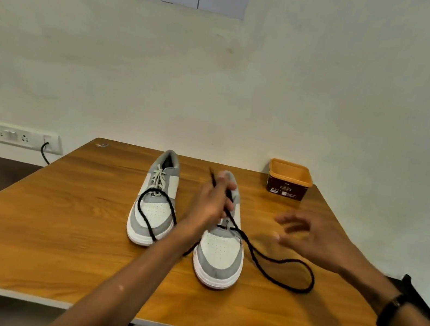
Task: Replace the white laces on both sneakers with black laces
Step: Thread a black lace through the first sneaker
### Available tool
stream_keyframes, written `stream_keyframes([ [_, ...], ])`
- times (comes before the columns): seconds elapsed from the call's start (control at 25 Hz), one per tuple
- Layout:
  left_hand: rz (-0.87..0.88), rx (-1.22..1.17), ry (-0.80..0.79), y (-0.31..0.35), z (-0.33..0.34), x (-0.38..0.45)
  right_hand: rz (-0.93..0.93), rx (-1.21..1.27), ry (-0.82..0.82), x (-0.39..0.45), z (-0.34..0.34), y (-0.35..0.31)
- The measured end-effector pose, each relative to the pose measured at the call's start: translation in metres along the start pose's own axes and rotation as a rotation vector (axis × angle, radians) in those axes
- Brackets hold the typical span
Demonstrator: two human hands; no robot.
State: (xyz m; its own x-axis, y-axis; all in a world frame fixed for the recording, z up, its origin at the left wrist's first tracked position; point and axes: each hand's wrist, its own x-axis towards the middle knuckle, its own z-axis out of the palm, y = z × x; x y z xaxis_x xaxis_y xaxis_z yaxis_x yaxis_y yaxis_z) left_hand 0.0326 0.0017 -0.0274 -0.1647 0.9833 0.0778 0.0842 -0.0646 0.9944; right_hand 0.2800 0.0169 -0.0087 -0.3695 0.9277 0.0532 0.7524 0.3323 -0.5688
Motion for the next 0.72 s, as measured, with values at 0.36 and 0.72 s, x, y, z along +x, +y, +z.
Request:
stream_keyframes([
  [0.36, 0.201, 0.529, -0.08, -0.039, 0.017, -0.013, -0.346, 0.309, 0.344, 0.02, 0.07, -0.065],
  [0.72, 0.298, 0.518, 0.193, -0.086, -0.035, -0.039, -0.217, 0.185, 0.38, 0.039, 0.075, -0.052],
])
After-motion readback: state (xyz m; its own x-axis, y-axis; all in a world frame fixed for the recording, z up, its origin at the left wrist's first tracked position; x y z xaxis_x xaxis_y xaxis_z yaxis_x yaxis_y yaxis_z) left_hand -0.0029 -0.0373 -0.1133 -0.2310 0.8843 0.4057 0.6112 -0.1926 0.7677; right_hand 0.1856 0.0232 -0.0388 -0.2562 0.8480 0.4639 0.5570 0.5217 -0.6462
